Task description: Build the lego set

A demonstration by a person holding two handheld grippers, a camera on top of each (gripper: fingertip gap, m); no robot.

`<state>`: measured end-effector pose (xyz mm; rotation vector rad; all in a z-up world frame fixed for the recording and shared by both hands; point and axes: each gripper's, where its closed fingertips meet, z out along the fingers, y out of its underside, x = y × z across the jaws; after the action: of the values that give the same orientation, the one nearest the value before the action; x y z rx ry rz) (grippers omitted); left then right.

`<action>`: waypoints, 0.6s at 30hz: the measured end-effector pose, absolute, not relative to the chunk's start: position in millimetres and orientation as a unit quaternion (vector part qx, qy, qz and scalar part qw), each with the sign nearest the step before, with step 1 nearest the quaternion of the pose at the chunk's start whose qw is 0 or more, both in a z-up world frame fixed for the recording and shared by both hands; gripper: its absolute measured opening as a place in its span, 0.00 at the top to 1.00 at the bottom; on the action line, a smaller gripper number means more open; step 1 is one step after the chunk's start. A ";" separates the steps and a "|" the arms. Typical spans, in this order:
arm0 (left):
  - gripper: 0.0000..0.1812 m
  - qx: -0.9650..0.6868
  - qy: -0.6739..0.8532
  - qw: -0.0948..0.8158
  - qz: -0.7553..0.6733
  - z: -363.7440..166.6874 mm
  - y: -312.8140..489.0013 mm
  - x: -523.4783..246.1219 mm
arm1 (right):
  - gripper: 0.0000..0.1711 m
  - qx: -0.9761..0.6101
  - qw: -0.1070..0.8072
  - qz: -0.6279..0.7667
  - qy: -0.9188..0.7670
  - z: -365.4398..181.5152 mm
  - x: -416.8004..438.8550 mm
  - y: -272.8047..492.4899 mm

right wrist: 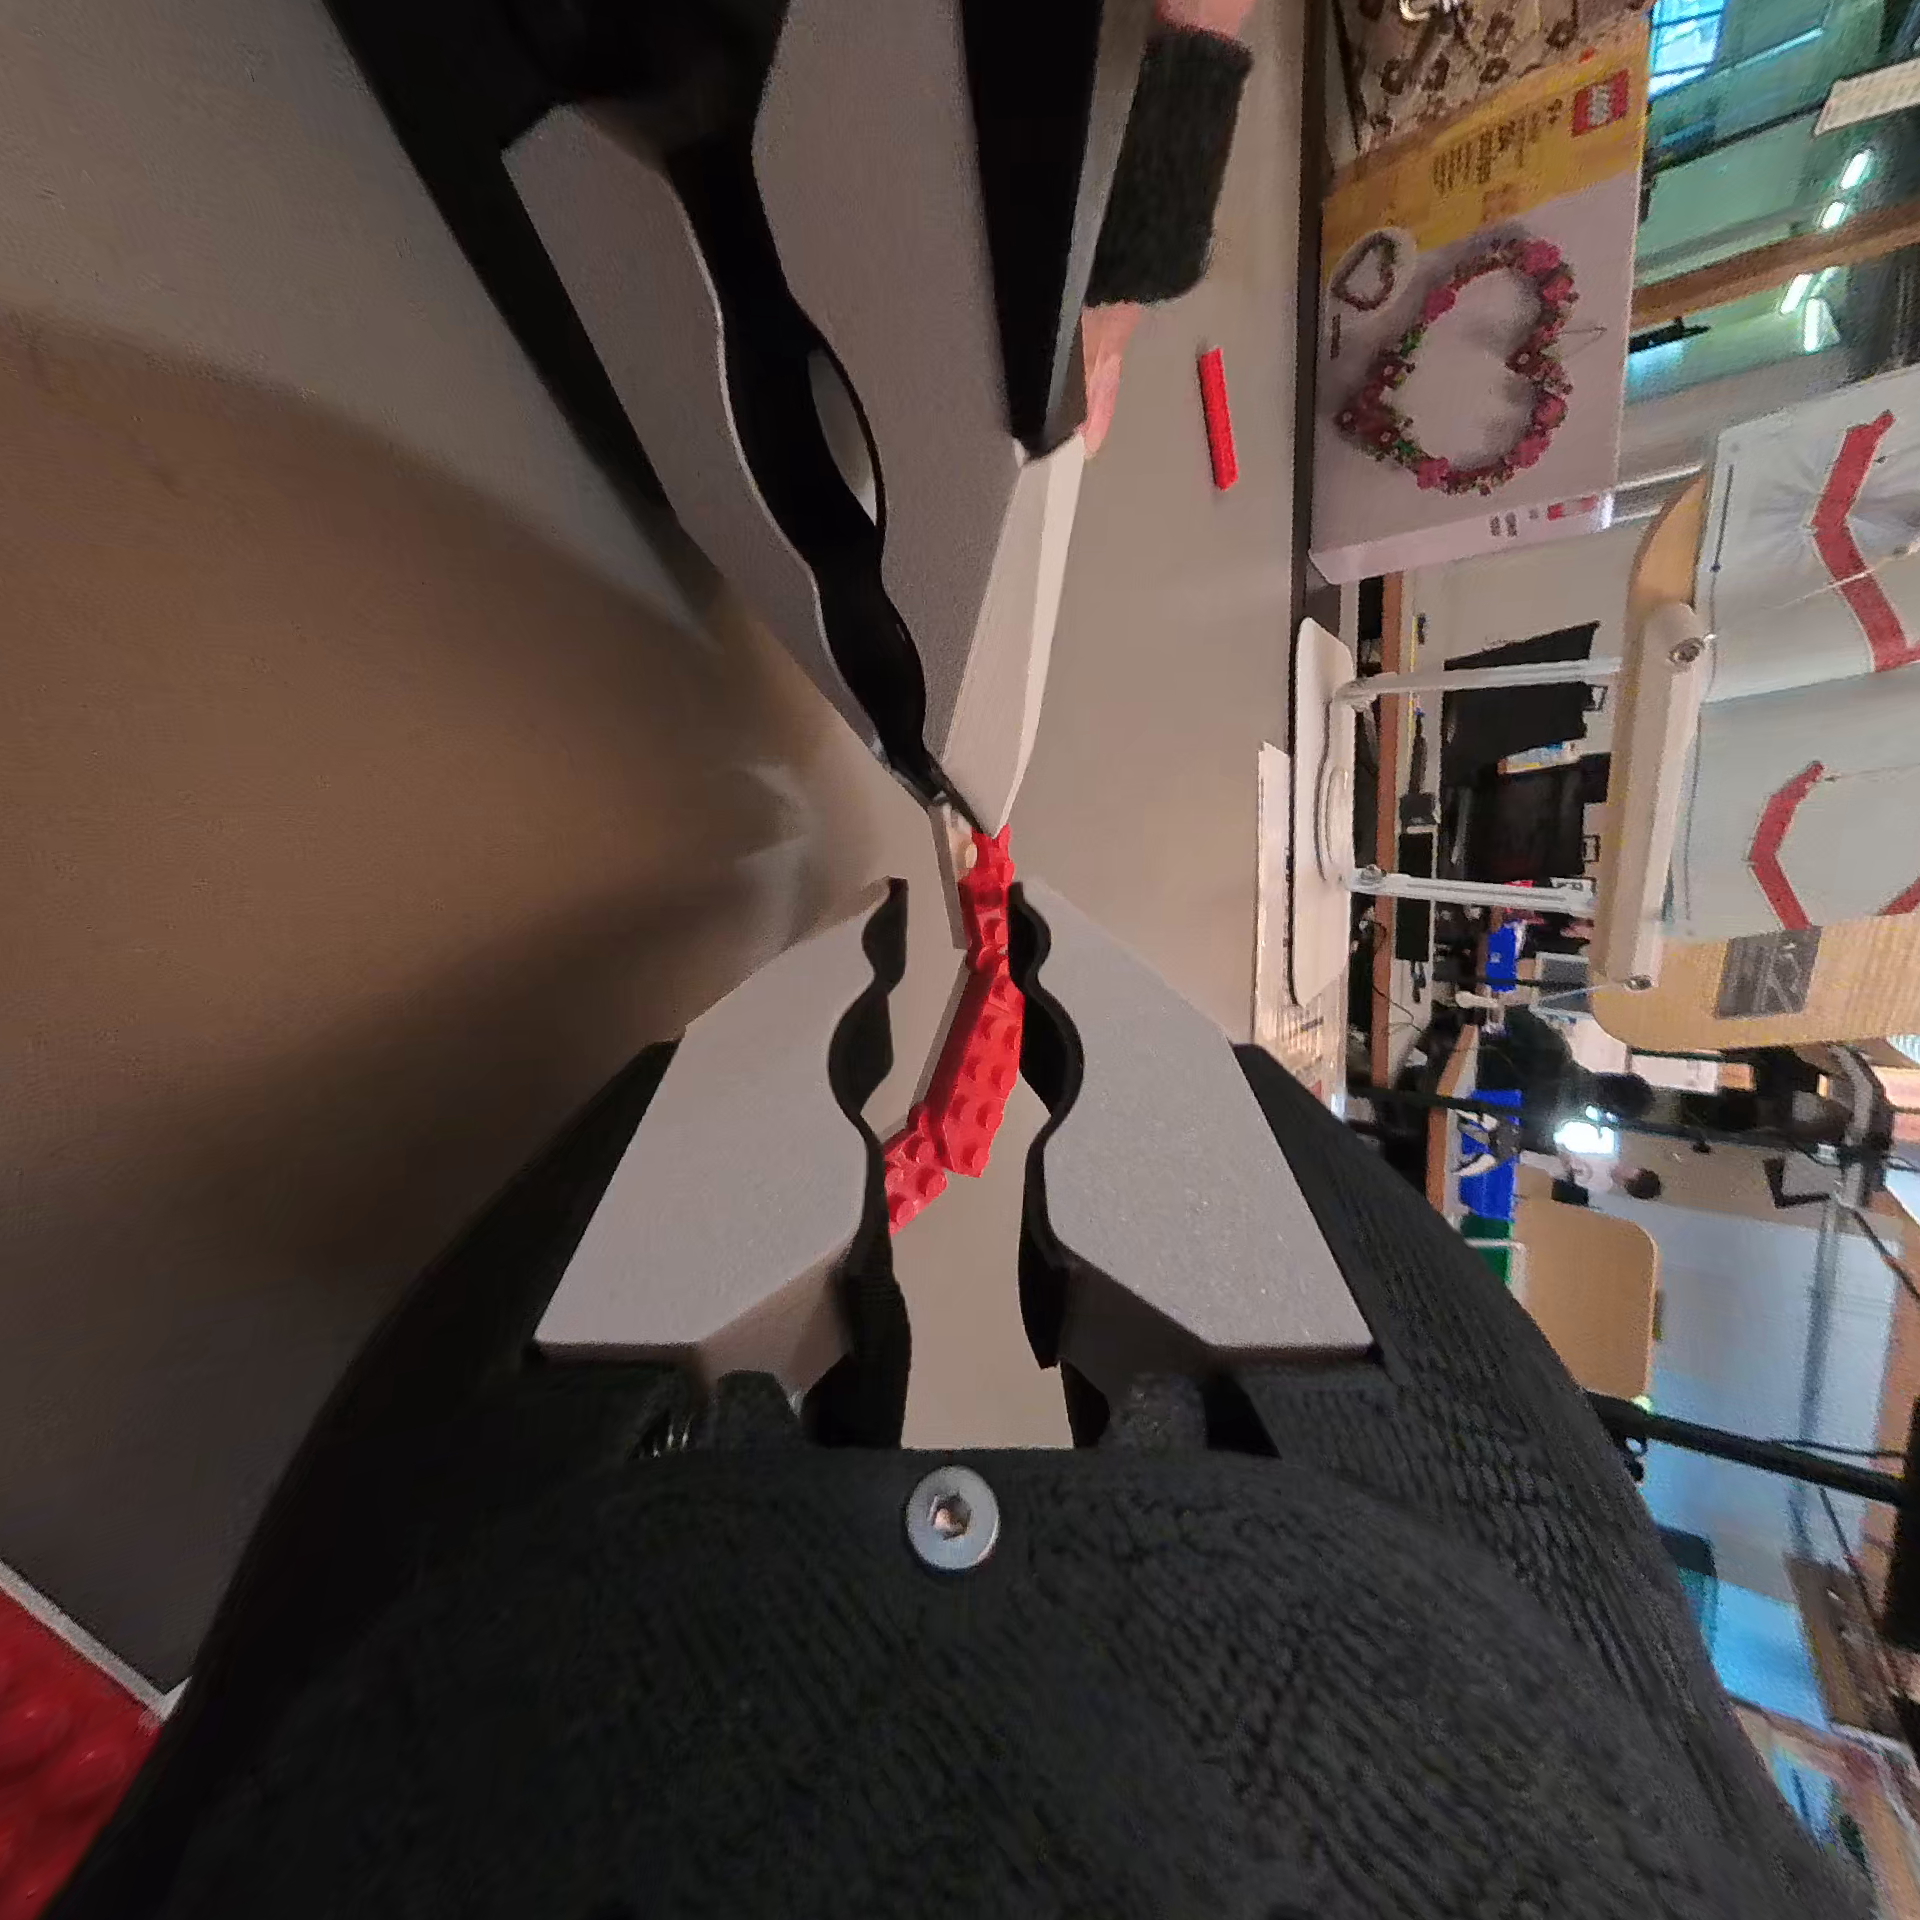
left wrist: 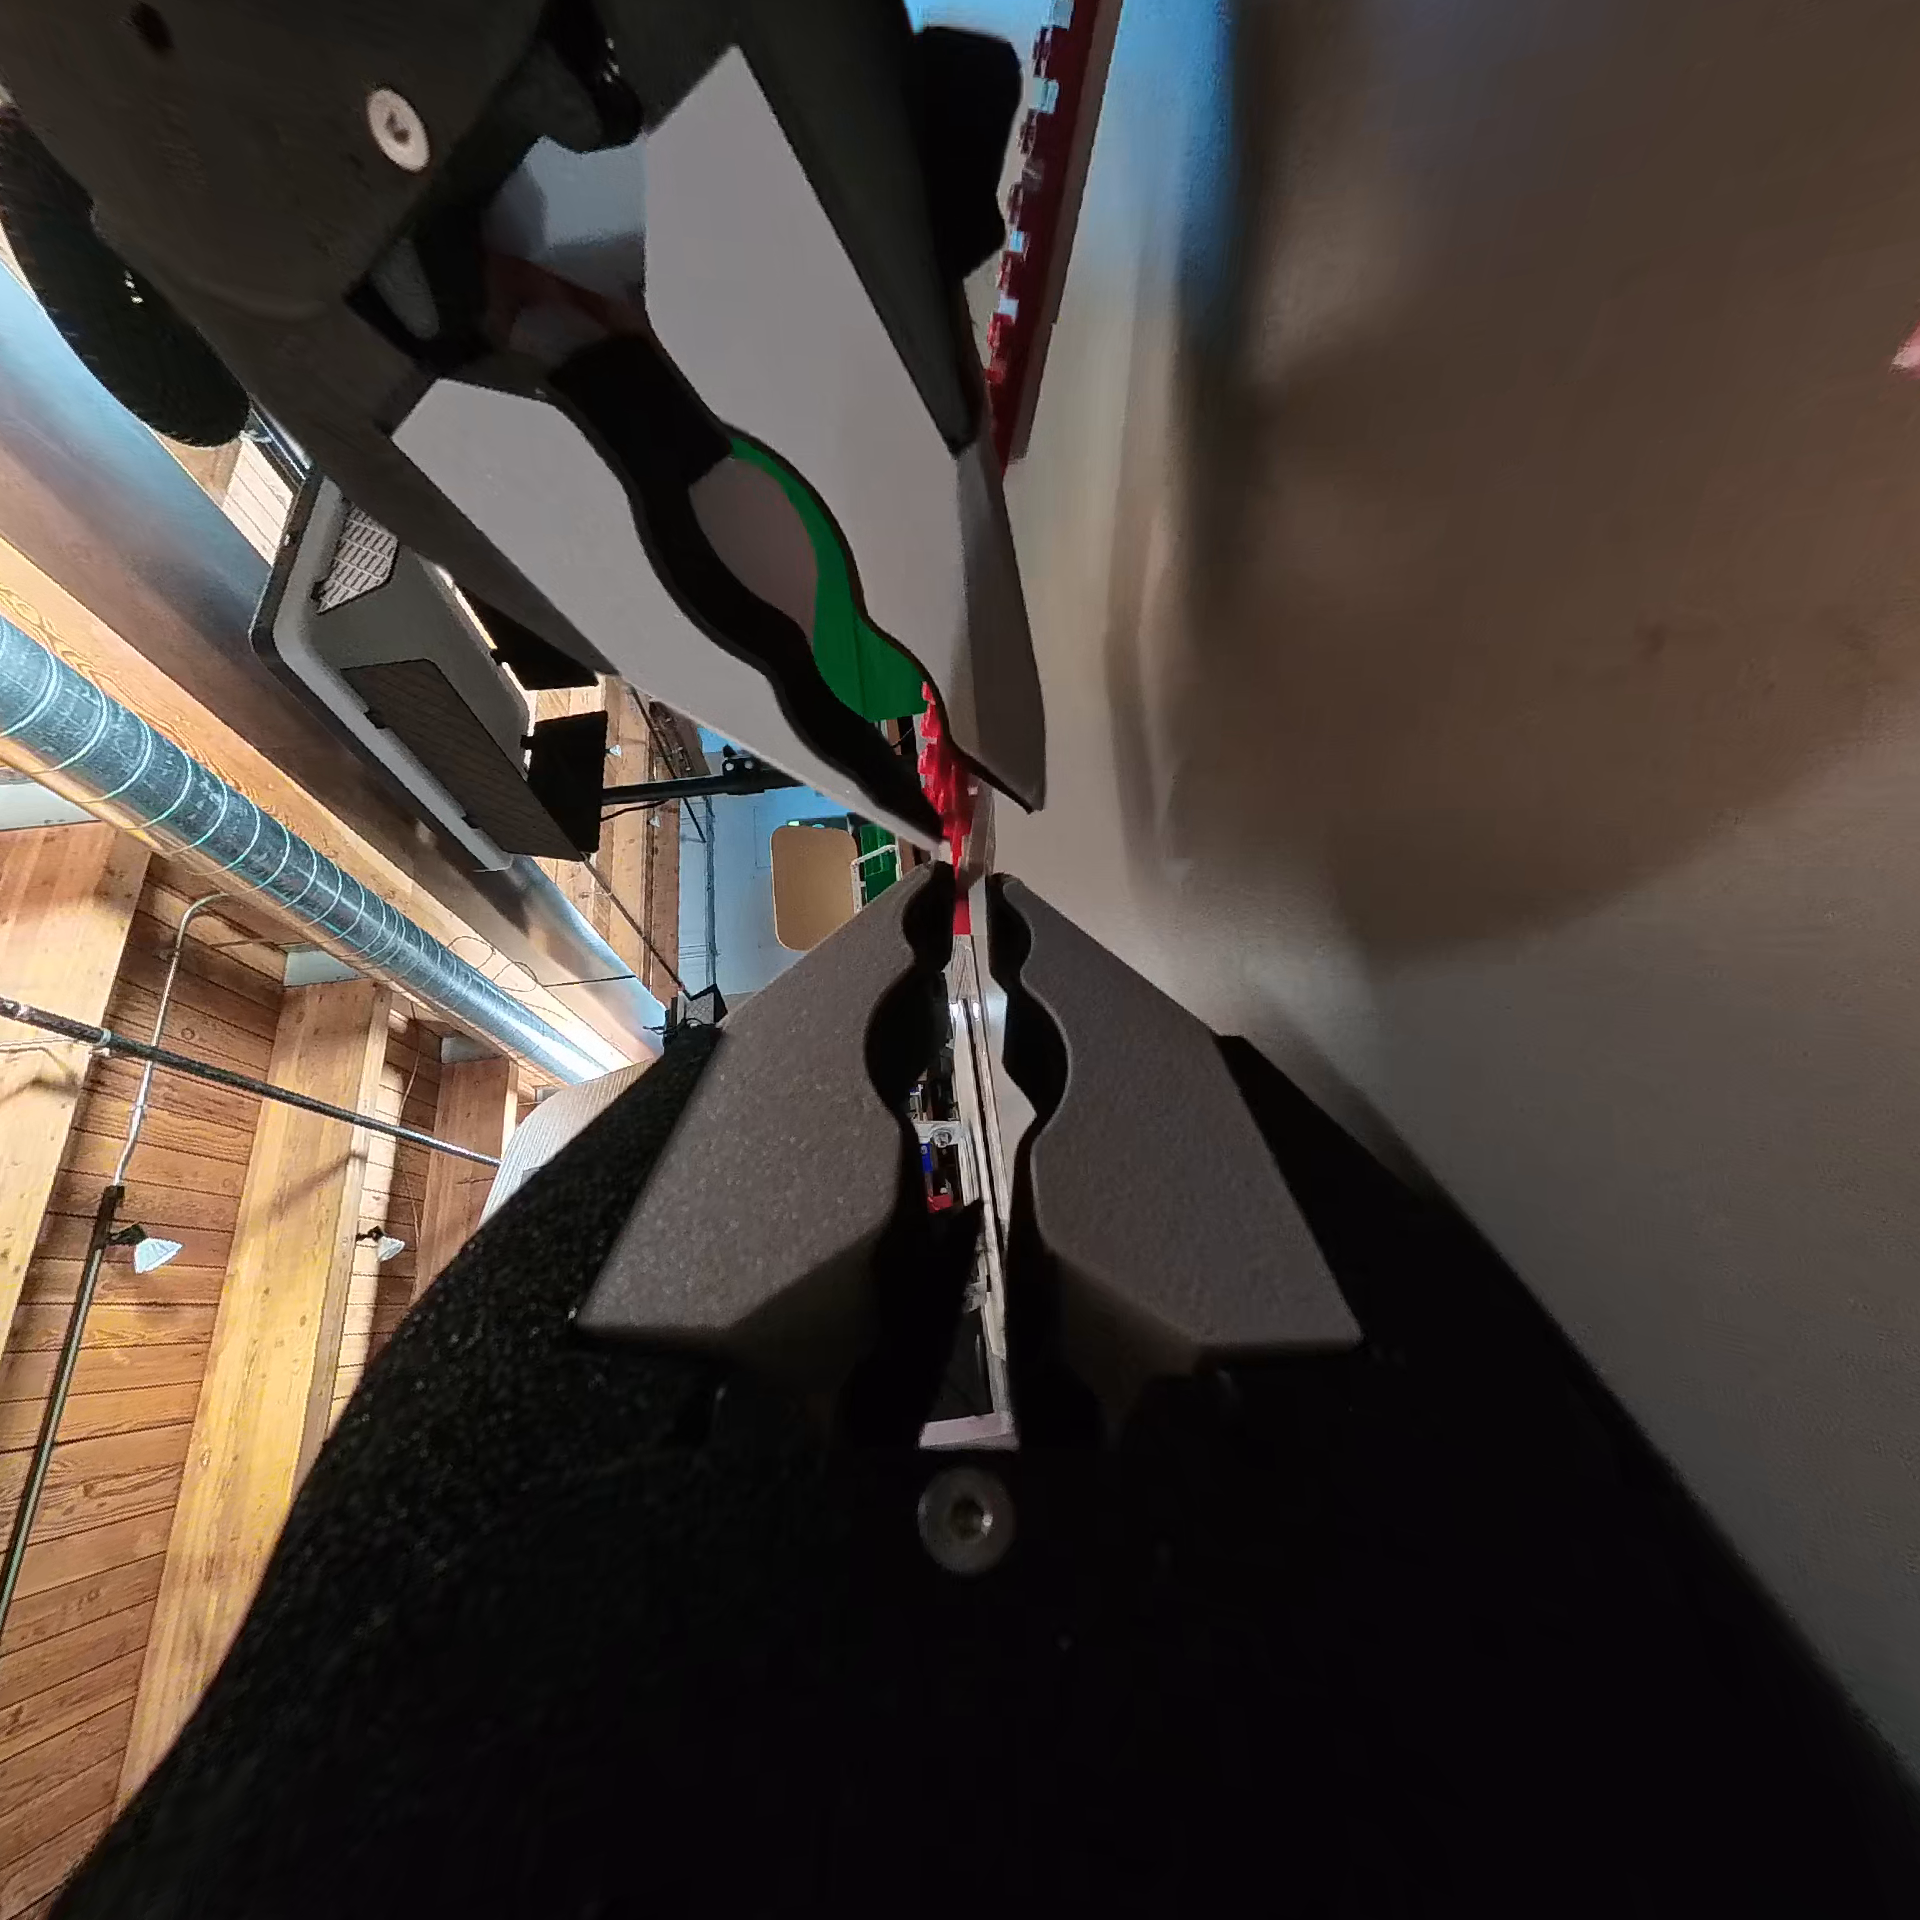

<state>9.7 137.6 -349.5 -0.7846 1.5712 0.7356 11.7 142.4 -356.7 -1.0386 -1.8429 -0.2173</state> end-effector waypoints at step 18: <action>0.98 -0.350 0.661 0.601 0.283 -344.4 131.3 13.0 | 0.95 -0.428 0.517 -0.042 -0.740 -350.8 10.7 143.5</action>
<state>13.0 131.3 -344.4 -0.8116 1.5320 0.6548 10.7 143.5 -350.8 -1.0277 -1.7762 -0.1014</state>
